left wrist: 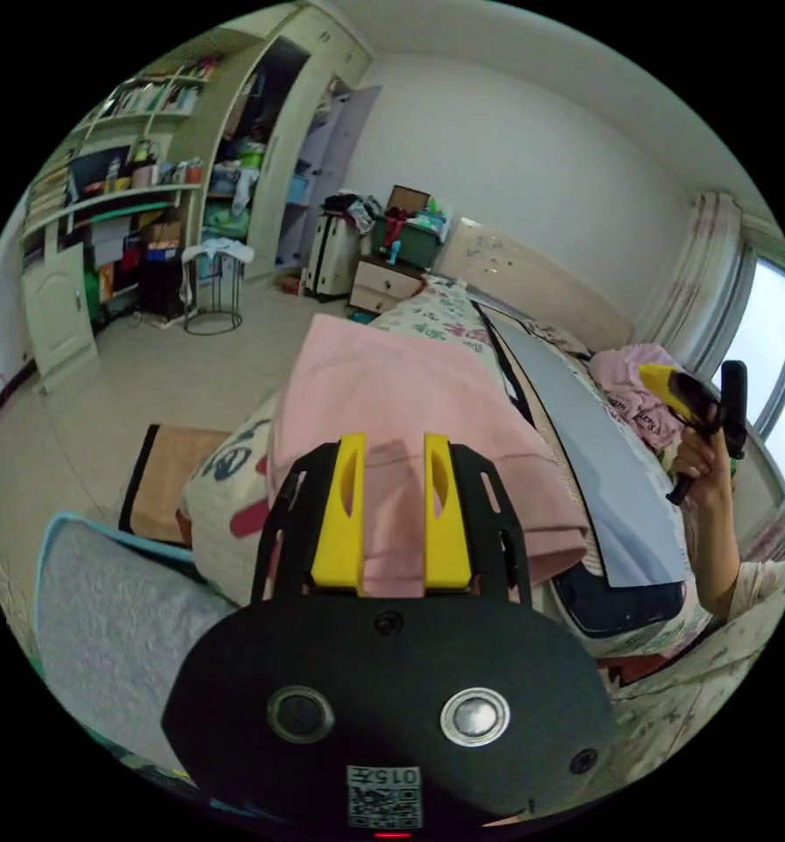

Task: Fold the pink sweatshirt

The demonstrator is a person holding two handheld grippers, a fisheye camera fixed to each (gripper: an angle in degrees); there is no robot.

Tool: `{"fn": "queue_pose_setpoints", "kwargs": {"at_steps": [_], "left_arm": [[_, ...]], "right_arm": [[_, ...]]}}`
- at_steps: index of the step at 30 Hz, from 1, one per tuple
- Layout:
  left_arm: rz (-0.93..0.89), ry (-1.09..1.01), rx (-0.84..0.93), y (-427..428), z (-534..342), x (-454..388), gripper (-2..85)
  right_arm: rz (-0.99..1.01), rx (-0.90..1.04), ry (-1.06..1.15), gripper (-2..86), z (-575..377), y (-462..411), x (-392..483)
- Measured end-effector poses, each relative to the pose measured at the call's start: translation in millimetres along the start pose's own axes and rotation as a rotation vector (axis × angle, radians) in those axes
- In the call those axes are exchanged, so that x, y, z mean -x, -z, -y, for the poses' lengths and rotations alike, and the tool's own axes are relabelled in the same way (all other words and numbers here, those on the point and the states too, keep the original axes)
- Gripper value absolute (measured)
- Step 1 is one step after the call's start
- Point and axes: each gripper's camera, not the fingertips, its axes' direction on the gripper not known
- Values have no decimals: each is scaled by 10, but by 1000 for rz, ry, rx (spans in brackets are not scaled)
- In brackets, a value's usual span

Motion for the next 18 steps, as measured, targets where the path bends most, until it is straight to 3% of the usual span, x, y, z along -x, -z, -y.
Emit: {"fn": "queue_pose_setpoints", "kwargs": {"at_steps": [3, 6, 9, 12, 18], "left_arm": [[62, 93, -81, 253, -444, 122, 106], [95, 200, -47, 216, -768, 252, 128], [8, 234, -7, 43, -1045, 253, 126], [77, 233, -7, 15, -1282, 158, 91], [18, 325, -26, 111, -1705, 181, 90]], "right_arm": [[186, -306, 38, 1, -33, 1036, 486], [287, -563, 186, -3, -261, 1896, 1054], [378, -680, 311, -4, -589, 2451, 1329], [409, -776, 331, -5, -929, 2832, 1225], [494, -896, 402, -5, -1451, 3331, 936]]}}
